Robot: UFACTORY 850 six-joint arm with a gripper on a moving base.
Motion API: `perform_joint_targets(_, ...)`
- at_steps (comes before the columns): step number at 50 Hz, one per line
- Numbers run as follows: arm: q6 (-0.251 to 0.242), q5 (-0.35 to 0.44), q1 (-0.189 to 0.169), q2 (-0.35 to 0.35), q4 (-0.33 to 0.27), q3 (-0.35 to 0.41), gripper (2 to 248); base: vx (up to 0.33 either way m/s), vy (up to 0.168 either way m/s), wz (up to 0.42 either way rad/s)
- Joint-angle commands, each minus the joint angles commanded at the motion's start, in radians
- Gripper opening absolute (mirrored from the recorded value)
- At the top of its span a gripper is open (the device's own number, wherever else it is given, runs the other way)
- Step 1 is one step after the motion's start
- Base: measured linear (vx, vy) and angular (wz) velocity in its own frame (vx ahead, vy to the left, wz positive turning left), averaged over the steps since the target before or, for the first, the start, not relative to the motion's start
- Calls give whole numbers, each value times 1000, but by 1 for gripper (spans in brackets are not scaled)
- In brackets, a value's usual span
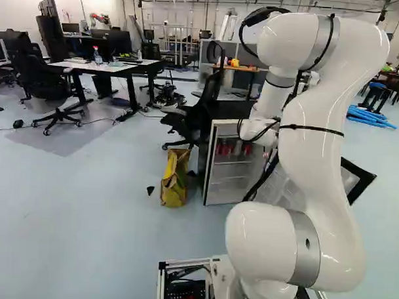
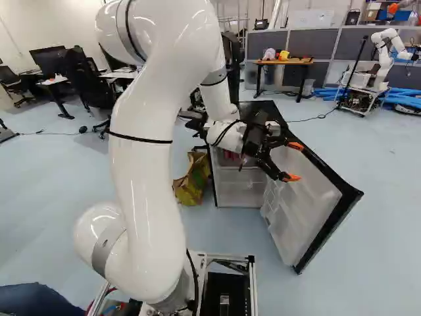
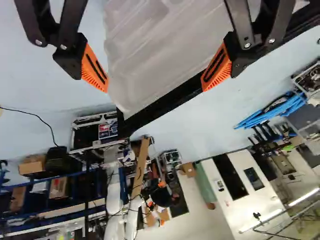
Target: Grab a drink from the fridge
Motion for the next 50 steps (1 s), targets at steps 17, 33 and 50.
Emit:
perform_joint_targets(17, 0, 0, 47, 77, -182, 128, 247, 0, 0, 0)
perform_joint_targets(33, 0, 0, 83, 152, -348, 241, 247, 0, 0, 0)
perform_joint_targets(50, 0, 0, 97, 226, -526, 345, 247, 0, 0, 0)
